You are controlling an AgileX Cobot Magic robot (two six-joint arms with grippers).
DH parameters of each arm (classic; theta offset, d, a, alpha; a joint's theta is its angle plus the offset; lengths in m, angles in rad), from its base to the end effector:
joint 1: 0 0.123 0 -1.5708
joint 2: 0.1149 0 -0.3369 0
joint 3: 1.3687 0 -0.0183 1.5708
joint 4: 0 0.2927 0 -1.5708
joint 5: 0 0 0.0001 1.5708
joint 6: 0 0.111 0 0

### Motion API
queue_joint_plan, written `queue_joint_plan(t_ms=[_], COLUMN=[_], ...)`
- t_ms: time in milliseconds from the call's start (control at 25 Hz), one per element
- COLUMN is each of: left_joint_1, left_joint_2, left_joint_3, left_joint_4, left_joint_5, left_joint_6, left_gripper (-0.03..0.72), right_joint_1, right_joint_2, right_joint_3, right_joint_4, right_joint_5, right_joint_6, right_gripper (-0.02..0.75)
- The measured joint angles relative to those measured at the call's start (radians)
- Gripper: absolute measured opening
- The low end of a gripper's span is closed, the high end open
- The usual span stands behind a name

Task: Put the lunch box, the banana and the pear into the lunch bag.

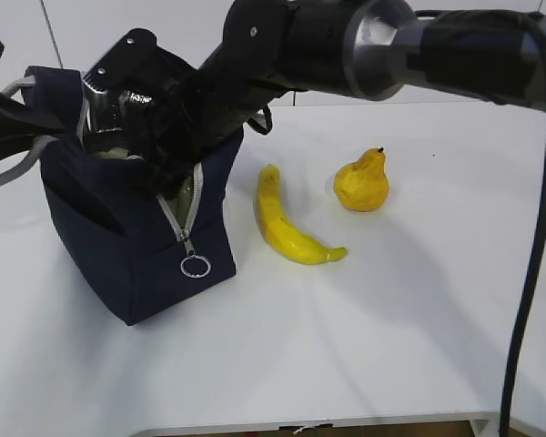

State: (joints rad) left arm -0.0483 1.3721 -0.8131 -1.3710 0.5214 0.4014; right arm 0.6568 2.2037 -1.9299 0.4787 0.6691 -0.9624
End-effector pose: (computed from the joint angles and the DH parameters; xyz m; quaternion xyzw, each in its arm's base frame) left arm 0.3185 -0.0697 0.2885 -0.2600 0.8207 -0.4128 0.2976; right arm 0.4512 0.3880 0.2574 -0.5742 0.7166 0.1487 0.3669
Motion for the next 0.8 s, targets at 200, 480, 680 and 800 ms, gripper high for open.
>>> queue_joint_plan(t_ms=[200,480,680,800], left_joint_1=[0.000,0.000,0.000,0.000], left_joint_2=[0.000,0.000,0.000,0.000], left_joint_3=[0.000,0.000,0.000,0.000], left_joint_4=[0.000,0.002,0.002,0.004], left_joint_5=[0.000,0.001,0.001,0.001], left_joint_6=[0.000,0.000,0.000,0.004], left_gripper=[-0.010,-0.010,-0.010,-0.010], right_joint_1=[0.000,0.001,0.001,0.001], right_joint_2=[0.000,0.000,-0.004,-0.023], right_joint_3=[0.000,-0.004,-0.004,-0.004], right_joint_4=[0.002,0.008,0.008,0.006], right_joint_5=[0.027,0.027,0.027,0.032], right_joint_6=[-0.030,-0.045,-0.060,-0.070], right_gripper=[0.449,0.540,0.545,0.546])
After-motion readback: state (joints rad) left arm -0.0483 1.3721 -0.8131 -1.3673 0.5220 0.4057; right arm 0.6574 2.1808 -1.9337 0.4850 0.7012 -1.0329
